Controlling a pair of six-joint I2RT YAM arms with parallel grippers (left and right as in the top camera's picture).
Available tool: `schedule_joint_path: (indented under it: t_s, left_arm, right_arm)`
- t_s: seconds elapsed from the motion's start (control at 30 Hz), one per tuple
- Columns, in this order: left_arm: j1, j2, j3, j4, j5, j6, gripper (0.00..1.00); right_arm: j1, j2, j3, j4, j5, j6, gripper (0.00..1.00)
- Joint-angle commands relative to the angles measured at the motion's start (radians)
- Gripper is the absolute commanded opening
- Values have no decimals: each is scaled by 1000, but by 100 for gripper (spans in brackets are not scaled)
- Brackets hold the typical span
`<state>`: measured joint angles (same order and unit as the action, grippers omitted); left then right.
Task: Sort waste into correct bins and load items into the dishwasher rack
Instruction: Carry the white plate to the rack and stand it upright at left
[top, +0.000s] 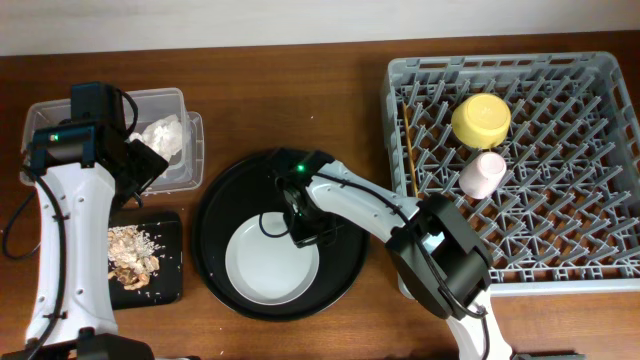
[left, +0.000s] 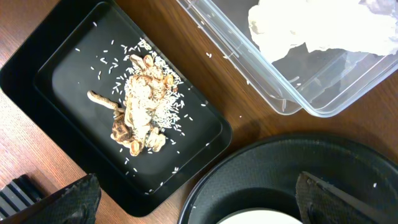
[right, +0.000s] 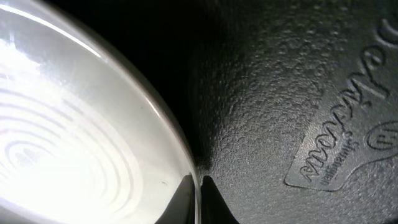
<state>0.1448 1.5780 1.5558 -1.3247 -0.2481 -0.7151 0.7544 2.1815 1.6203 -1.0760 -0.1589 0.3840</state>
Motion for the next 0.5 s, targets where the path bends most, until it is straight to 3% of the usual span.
schedule_joint_path:
  t_s: [0.0,0.07,0.17,0.23,0.3,0.47]
  left_arm:
    - [5,-11,10,-1,-14,5,99]
    - [5,-11,10,-1,-14,5,100]
    - [5,-11,10,-1,-14,5,99]
    - [5,-11,10,-2,-14,5,99]
    - [5,-11,10,-1,-14,5,99]
    - [5,-11,10,-1,-14,5,99]
  right_arm:
    - [-42,-45,92,-96,38,25,4]
    - [-146,-128,286,-254,150,25,4]
    - [-330,-225,473,-344,414,26,4]
    - [-444,-245,480,-343,644,98,4]
    - [-542,-238,477,-315,725,130,4]
    - [-575,-164,449,-277,873,246,4]
